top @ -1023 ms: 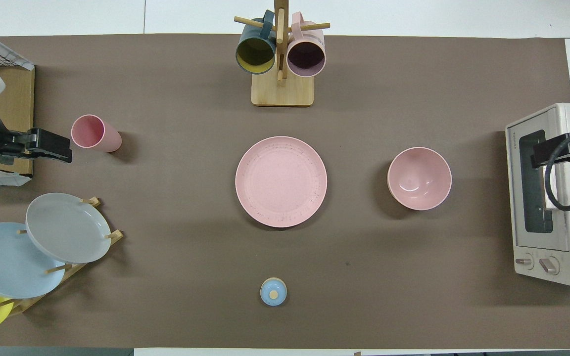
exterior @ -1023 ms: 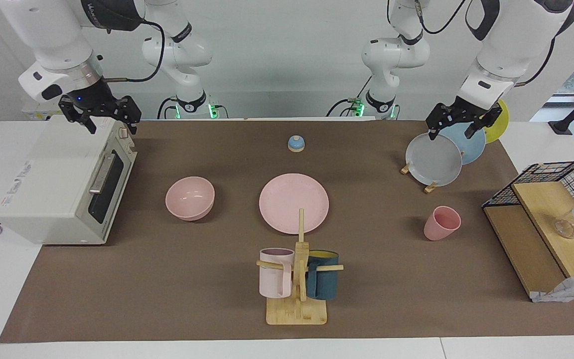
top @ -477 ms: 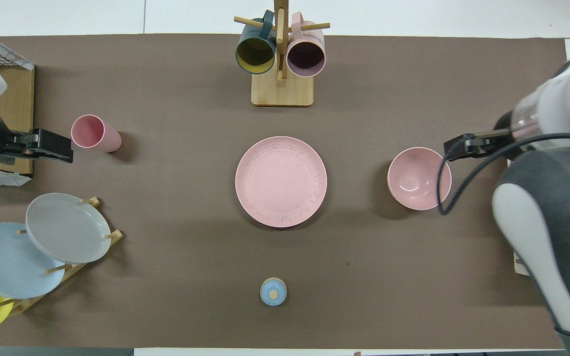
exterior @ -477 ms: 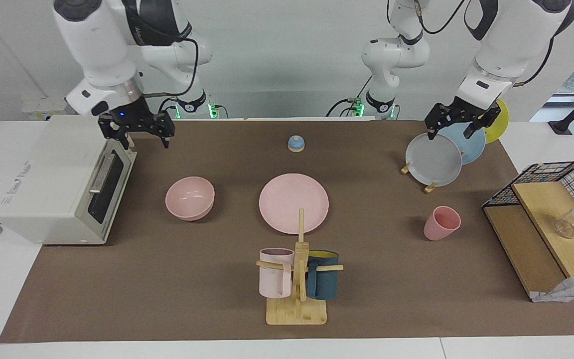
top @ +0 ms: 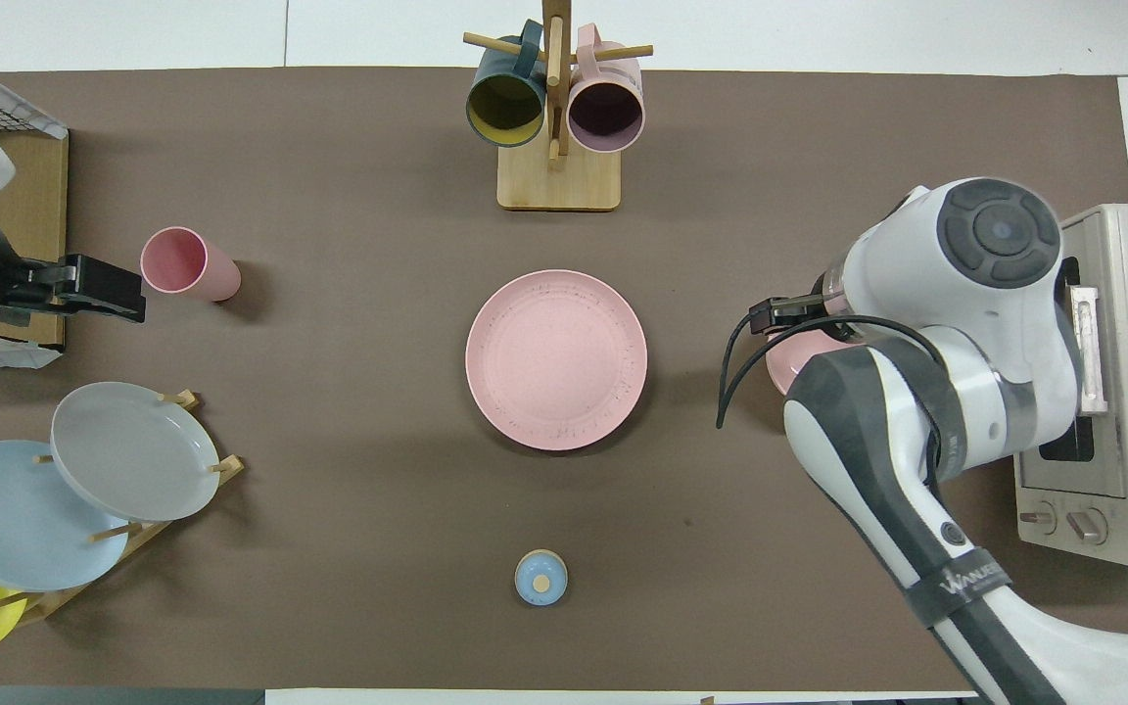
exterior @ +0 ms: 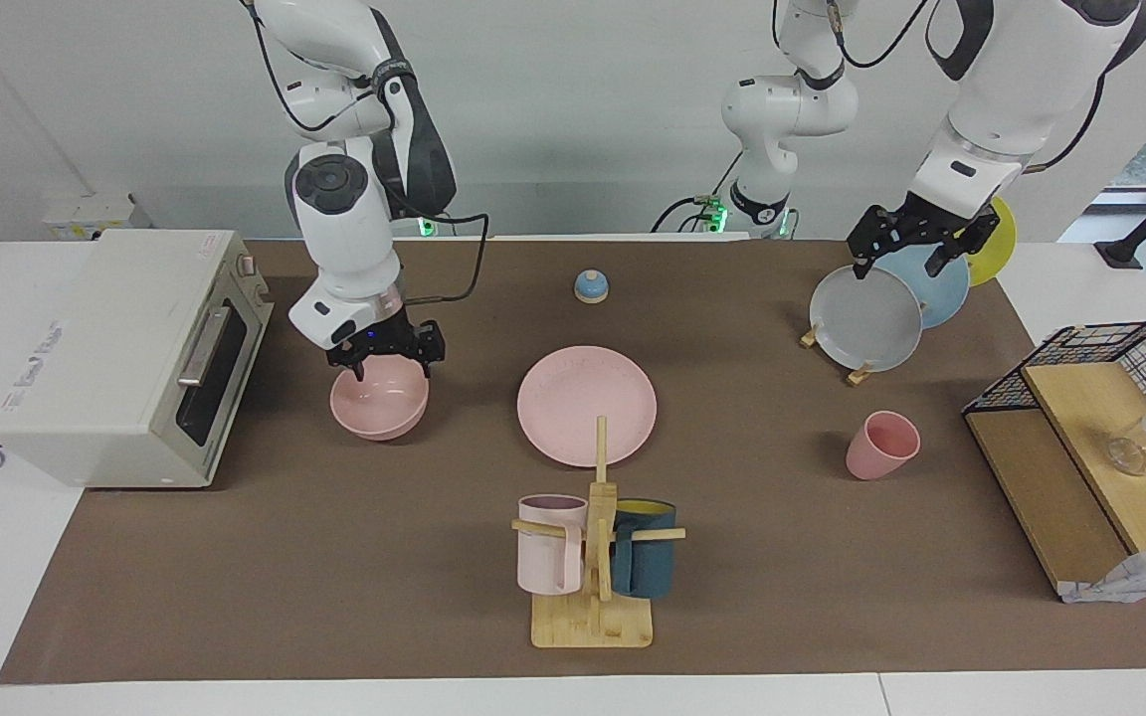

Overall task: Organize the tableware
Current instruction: 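Reach the right gripper to the pink bowl and grasp its rim, then carry the bowl with the right gripper while the left gripper reaches the cup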

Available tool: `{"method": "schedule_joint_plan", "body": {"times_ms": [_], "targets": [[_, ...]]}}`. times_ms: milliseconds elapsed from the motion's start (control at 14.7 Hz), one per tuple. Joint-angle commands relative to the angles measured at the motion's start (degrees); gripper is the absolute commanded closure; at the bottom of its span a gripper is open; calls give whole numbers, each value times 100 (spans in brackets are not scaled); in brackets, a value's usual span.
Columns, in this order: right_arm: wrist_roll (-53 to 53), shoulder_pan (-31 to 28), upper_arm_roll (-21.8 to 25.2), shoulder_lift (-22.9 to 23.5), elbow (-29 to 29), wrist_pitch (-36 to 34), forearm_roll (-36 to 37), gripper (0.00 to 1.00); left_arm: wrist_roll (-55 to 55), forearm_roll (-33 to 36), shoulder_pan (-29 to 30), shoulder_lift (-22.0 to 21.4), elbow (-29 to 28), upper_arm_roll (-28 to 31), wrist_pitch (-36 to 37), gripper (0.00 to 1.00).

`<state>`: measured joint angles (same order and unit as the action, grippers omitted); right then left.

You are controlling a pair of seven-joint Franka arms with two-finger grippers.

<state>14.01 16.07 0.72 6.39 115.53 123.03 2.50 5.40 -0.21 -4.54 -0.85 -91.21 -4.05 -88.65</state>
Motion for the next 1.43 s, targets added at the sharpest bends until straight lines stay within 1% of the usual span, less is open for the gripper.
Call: {"method": "schedule_joint_plan", "body": {"times_ms": [0,205,273,409,545,614,682,818,955,1091,1227,1295,1364], "targets": [[233,204,16,-138,653,563,-100,0,-47,74,-82,-73,-125,45,-117,0],[146,230,25,-111,839,765,-100,0,-39,74,-82,-73,-116,45,-117,0],[41,230,25,-33,865,827,-83,11,-39,74,-82,-73,-116,45,-117,0],[-135,213,25,-24,927,845,-83,40,-39,74,-82,-73,-116,45,-117,0],[-136,221,25,143,945,871,-83,62,-39,74,-82,-73,-116,45,-126,0],[-153,221,25,187,945,906,-65,78,-39,74,-82,-73,-116,45,-126,0],[-171,221,25,205,893,828,22,100,-47,74,-82,-73,-107,45,-152,0],[-171,239,25,266,665,548,84,100,-39,74,-82,-73,-116,45,-179,0],[-136,396,25,345,78,-118,172,100,-30,74,-82,-73,-125,45,-196,0],[100,686,25,617,-913,-970,198,100,-21,74,-74,-73,-125,45,-240,0],[827,1194,16,1046,-2091,-1692,129,100,-21,74,-74,-47,-116,45,-301,0],[1327,1519,16,1475,-2766,-2069,93,100,-12,74,-47,23,-107,45,-432,0],[1932,1861,16,2019,-3513,-2438,136,100,-12,48,-12,180,-107,53,-616,0]]}}
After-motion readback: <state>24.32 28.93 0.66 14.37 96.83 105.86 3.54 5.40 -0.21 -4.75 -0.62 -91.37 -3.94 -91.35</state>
